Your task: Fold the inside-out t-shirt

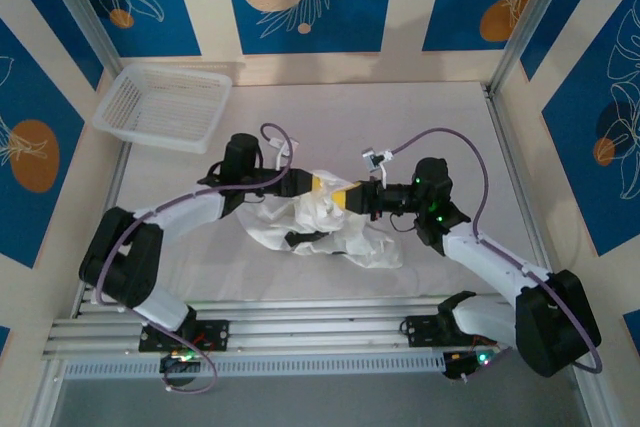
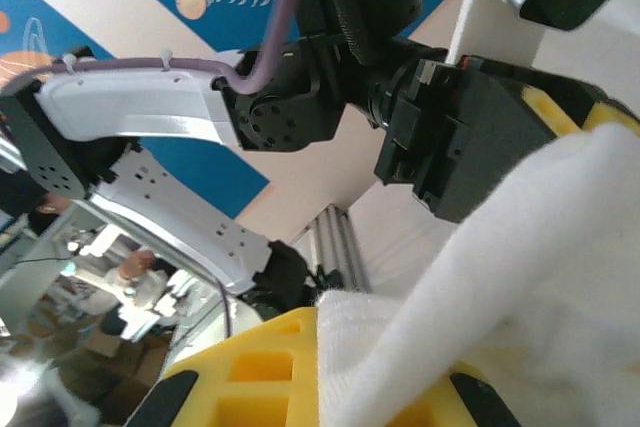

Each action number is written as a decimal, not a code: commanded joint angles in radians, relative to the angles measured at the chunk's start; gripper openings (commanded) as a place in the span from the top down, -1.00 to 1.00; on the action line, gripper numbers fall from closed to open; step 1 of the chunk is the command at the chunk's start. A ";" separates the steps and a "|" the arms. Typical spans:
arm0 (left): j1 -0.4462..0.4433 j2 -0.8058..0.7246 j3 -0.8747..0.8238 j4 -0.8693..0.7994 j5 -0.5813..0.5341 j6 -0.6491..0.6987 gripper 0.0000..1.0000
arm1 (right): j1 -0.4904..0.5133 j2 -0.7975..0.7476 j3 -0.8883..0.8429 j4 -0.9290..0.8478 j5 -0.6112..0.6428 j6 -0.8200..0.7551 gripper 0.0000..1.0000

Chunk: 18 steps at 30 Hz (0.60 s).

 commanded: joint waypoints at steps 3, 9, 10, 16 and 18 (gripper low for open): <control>0.027 -0.257 -0.082 -0.256 -0.271 0.125 -0.01 | -0.018 0.034 0.061 -0.041 -0.048 0.038 1.00; -0.010 -0.529 -0.091 -0.457 -0.421 0.096 -0.01 | -0.035 0.072 0.091 -0.119 -0.026 0.012 1.00; -0.039 -0.550 -0.080 -0.463 -0.418 0.086 0.06 | -0.038 0.077 0.094 -0.120 -0.024 0.016 1.00; -0.255 -0.378 0.083 -0.492 -0.439 -0.002 0.24 | -0.054 0.090 0.106 -0.138 -0.022 0.030 1.00; -0.265 -0.301 0.126 -0.514 -0.464 -0.022 0.24 | -0.054 0.085 0.104 -0.148 -0.019 0.033 1.00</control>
